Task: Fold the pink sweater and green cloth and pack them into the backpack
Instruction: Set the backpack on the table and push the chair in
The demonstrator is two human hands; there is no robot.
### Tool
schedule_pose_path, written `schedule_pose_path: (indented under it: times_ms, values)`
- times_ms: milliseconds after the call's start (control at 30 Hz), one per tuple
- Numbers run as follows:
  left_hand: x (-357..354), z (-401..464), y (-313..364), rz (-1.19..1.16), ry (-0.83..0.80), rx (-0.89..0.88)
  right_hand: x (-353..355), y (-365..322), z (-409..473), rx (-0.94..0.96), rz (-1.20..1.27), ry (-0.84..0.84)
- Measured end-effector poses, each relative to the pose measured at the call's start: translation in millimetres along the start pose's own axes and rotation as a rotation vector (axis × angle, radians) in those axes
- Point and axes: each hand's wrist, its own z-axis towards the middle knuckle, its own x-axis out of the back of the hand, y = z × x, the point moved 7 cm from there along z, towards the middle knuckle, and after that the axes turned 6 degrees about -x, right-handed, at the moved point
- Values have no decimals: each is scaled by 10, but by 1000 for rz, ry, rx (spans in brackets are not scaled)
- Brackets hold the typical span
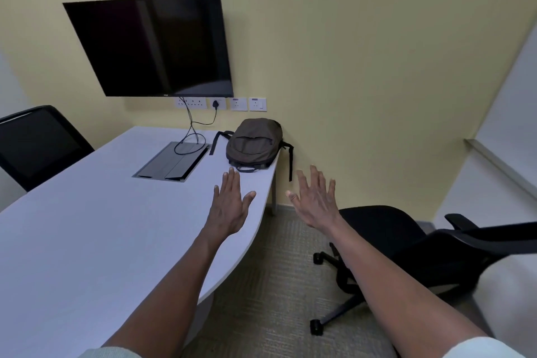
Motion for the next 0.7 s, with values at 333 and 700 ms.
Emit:
schedule_pose_path:
  times_ms: [333,700]
  values:
    - [-203,199,908,-64,-17,-151,346,869,-212,-103,-64,74]
    - [-714,412,2306,-103,-8,-212,820,2266,-398,-160,-127,121]
